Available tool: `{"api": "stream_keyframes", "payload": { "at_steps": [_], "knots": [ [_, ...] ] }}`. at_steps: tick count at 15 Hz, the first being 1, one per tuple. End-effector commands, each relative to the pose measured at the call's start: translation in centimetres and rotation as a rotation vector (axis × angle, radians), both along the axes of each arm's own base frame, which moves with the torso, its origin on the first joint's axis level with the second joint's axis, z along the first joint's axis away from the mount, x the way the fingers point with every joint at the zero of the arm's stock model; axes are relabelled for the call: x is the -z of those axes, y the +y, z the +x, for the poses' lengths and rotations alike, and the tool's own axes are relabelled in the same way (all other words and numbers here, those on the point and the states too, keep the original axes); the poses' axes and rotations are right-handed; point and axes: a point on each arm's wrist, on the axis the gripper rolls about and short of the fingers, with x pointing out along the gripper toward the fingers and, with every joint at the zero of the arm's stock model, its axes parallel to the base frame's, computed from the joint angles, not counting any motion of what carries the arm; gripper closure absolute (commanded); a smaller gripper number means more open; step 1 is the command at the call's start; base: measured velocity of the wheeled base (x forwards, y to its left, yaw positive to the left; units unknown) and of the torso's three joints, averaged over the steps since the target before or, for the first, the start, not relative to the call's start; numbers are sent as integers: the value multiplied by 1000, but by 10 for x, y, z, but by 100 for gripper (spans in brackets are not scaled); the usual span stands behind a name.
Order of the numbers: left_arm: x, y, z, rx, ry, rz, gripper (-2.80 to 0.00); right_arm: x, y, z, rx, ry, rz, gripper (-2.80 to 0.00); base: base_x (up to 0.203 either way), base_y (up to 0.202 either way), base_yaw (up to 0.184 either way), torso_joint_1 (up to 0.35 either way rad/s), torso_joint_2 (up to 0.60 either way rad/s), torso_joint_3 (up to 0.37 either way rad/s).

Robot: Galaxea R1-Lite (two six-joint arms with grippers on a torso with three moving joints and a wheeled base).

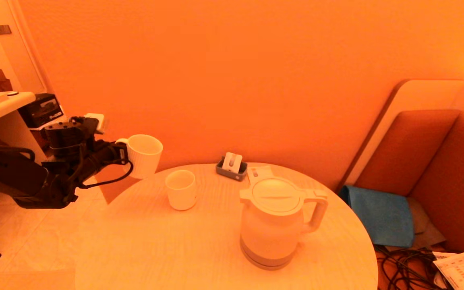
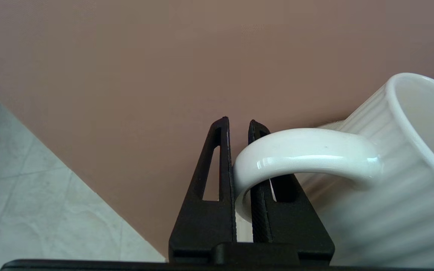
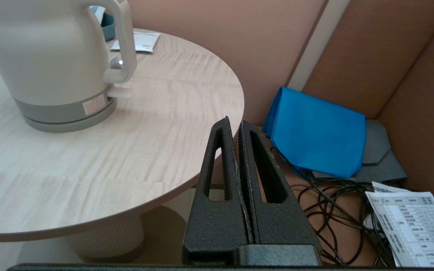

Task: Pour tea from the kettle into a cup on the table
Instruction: Pour water into another cup

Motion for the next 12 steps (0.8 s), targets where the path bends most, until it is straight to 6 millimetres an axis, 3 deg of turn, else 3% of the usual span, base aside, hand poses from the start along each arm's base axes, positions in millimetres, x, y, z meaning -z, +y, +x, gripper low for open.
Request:
{"api": "stream_keyframes", "payload": {
  "at_steps": [1,4,12],
  "knots": [
    [12,-2,6,7,21,10,0,0,0,0,-1,-1,-1,0,0,0,0,0,0,0],
    [20,-4,9,17,32,53,0,0,0,0,-1,-1,-1,0,0,0,0,0,0,0],
    [15,-13,17,61,-14,238,0,0,0,0,0,-1,-1,0,0,0,0,0,0,0]
  ]
}}
